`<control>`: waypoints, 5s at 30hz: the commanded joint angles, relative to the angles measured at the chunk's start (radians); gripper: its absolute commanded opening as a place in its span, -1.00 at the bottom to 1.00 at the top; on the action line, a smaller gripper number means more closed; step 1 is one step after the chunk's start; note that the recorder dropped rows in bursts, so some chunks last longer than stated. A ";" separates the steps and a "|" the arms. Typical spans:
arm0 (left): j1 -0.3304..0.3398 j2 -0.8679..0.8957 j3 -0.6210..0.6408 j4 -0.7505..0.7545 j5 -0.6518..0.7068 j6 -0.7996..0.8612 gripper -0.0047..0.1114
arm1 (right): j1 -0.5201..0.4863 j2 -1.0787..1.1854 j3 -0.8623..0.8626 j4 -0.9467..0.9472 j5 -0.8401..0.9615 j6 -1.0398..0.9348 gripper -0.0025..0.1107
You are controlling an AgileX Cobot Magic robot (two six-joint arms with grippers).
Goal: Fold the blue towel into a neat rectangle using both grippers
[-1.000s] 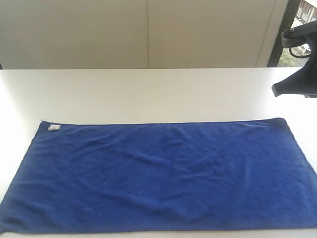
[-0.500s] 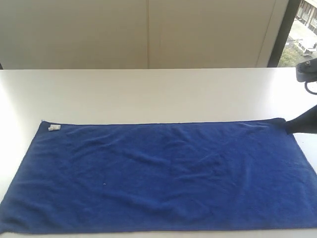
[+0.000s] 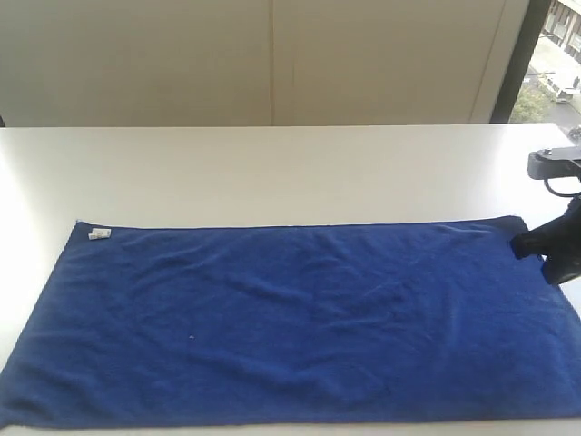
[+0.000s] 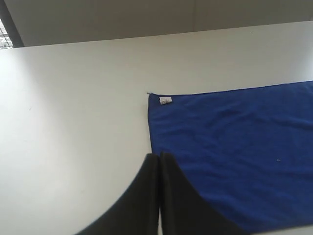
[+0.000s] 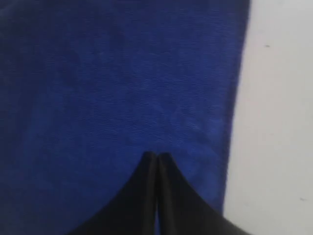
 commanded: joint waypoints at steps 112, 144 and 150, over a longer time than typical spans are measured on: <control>0.001 -0.007 0.029 -0.001 -0.048 0.045 -0.92 | 0.074 0.100 -0.086 -0.199 -0.064 0.258 -0.96; 0.001 -0.007 0.029 -0.012 -0.048 0.045 -0.92 | 0.846 0.261 -0.497 -0.031 -0.079 0.275 -0.96; 0.001 -0.007 0.029 -0.012 -0.048 0.045 -0.92 | 0.926 0.349 -0.623 -0.031 -0.064 0.285 -0.96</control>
